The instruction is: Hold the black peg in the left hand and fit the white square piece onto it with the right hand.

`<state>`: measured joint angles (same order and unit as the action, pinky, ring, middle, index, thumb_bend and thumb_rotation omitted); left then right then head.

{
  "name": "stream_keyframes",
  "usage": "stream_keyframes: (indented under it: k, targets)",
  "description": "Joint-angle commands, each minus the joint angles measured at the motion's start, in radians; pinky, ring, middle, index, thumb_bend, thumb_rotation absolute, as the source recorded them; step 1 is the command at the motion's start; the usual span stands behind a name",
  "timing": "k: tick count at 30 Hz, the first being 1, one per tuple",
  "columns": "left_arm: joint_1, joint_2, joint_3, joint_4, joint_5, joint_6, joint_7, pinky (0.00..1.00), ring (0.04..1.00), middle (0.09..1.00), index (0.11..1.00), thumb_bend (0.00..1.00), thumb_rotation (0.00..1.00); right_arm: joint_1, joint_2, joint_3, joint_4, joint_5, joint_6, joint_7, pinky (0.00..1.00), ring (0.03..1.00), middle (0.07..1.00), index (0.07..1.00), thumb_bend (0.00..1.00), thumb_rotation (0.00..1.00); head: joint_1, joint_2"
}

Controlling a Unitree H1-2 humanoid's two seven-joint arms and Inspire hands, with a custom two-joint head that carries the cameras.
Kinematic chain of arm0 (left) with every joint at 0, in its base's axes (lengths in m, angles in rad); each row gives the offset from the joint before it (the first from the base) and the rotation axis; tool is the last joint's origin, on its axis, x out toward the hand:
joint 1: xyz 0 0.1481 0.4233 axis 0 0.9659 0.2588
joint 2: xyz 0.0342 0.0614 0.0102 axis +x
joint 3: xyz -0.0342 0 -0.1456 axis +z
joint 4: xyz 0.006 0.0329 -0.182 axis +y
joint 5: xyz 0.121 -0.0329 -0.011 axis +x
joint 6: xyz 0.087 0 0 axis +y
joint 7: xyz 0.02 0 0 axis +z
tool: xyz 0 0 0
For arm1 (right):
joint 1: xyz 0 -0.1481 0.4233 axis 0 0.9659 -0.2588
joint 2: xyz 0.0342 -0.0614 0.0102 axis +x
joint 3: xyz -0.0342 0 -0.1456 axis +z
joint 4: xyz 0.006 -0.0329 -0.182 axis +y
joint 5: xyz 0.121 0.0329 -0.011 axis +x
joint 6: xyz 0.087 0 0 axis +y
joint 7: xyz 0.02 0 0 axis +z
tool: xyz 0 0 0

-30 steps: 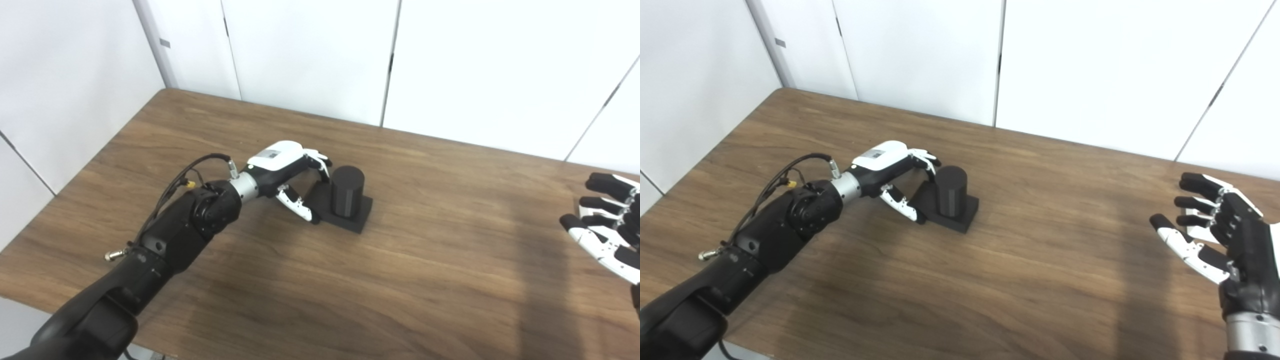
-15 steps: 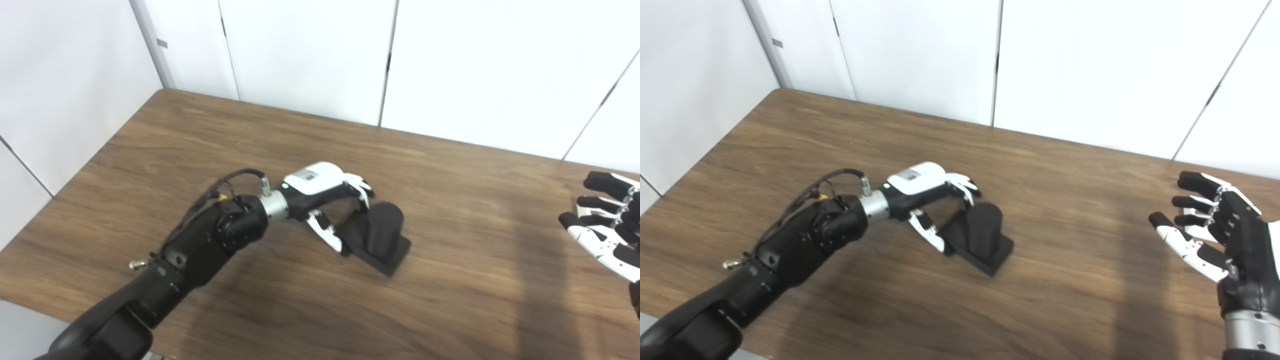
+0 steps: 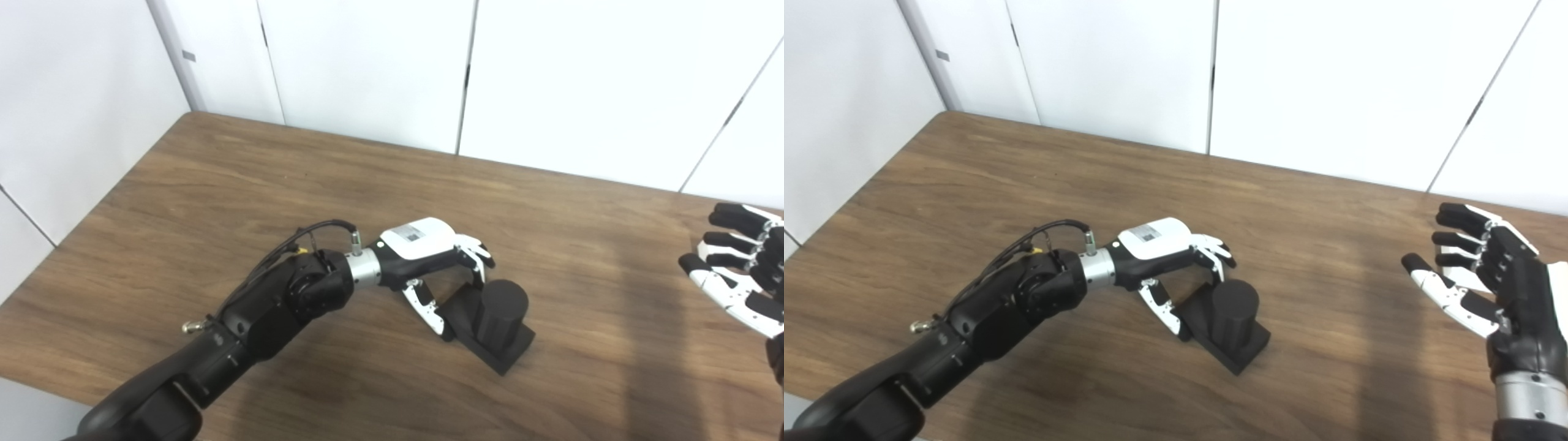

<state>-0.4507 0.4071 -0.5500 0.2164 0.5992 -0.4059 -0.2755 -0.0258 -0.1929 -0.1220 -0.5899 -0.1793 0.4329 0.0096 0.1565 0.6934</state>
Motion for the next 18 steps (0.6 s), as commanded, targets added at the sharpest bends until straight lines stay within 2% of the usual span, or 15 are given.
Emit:
stream_keyframes:
  k: [1,4,11,13,14,16,17,18]
  targets:
    - [0.017,-0.027,-0.072,0.023,0.078,-0.033,-0.047,0.76,0.899,0.854,0.491,0.52,0.07,-0.037,-0.009,-0.015,-0.037,0.007,-0.002,-0.002,0.60,0.696,0.744,0.716,0.44,0.00,-0.010,0.004]
    - [0.008,-0.025,-0.084,0.032,0.092,-0.041,-0.035,0.76,0.895,0.851,0.490,0.52,0.07,-0.044,-0.011,-0.017,-0.034,0.005,-0.003,-0.002,0.61,0.704,0.751,0.719,0.44,0.00,-0.057,0.007]
    - [-0.006,0.008,-0.097,0.036,0.101,-0.063,-0.010,0.75,0.882,0.838,0.491,0.52,0.07,-0.043,-0.038,-0.014,0.029,0.001,-0.130,-0.006,0.55,0.641,0.712,0.696,0.50,0.00,-0.209,0.022]
    - [-0.014,0.030,-0.104,0.030,0.093,-0.063,-0.014,0.75,0.885,0.840,0.492,0.52,0.07,-0.060,-0.054,-0.012,0.054,-0.008,-0.159,-0.006,0.55,0.640,0.705,0.691,0.51,0.03,-0.293,0.027]
    - [-0.017,0.039,-0.107,0.029,0.088,-0.063,-0.012,0.75,0.884,0.837,0.492,0.52,0.07,-0.068,-0.057,-0.011,0.062,-0.012,-0.165,-0.007,0.55,0.643,0.698,0.687,0.53,0.06,-0.303,0.028]
    - [-0.023,0.064,-0.118,0.027,0.076,-0.063,0.005,0.75,0.881,0.834,0.492,0.52,0.07,-0.095,-0.059,-0.007,0.076,-0.025,-0.165,-0.011,0.53,0.640,0.695,0.682,0.55,0.08,-0.412,0.040]
    - [-0.027,0.077,-0.124,0.027,0.068,-0.064,0.015,0.74,0.877,0.831,0.492,0.52,0.07,-0.113,-0.064,-0.006,0.081,-0.034,-0.161,-0.011,0.51,0.634,0.695,0.675,0.56,0.10,-0.423,0.040]
    - [-0.030,0.091,-0.131,0.027,0.058,-0.064,0.026,0.74,0.872,0.828,0.491,0.52,0.07,-0.130,-0.068,-0.003,0.084,-0.044,-0.154,-0.010,0.50,0.630,0.696,0.673,0.57,0.10,-0.463,0.037]
